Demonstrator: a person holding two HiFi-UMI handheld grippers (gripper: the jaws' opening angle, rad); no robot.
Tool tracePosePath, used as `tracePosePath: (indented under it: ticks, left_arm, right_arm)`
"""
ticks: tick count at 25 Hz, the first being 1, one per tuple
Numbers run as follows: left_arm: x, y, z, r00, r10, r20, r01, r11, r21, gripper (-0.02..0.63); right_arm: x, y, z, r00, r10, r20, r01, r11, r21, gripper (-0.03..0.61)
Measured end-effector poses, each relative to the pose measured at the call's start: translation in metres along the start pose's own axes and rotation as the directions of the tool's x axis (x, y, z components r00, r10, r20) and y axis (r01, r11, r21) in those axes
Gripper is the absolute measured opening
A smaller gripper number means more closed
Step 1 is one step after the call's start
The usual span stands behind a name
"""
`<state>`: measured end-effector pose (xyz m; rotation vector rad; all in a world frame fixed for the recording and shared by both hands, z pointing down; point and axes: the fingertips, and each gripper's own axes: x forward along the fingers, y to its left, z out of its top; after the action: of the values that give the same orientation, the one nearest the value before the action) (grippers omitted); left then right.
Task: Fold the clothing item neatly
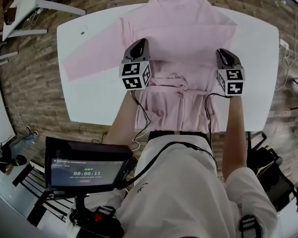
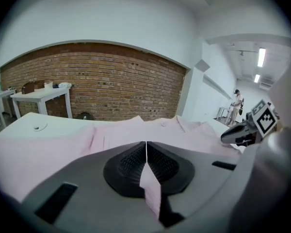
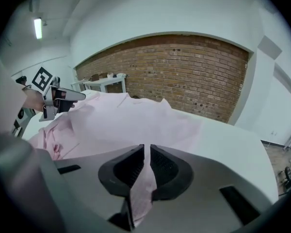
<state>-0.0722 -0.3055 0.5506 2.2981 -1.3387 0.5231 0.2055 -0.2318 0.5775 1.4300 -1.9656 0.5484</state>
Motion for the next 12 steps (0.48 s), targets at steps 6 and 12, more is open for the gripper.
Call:
tracePosePath:
  ticks: [6,12]
  left_arm:
    - [0.032,-0.002,-0.006,0.999,-0.011,-0.051,0.011,1.0,-0.001,0.003]
    - [0.051,0.005,-0.025,0.975,0.017,-0.22,-0.014,1.0,0.013,0.003]
  right_arm:
    - [0.035,-0.031,0.039,0.993,-0.056,0.1,0.057,0.998,-0.005,0.041]
    - [0.06,-0.081,0.033,0.989,-0.147,0.03,0.147,0.989,-0.002,0.005]
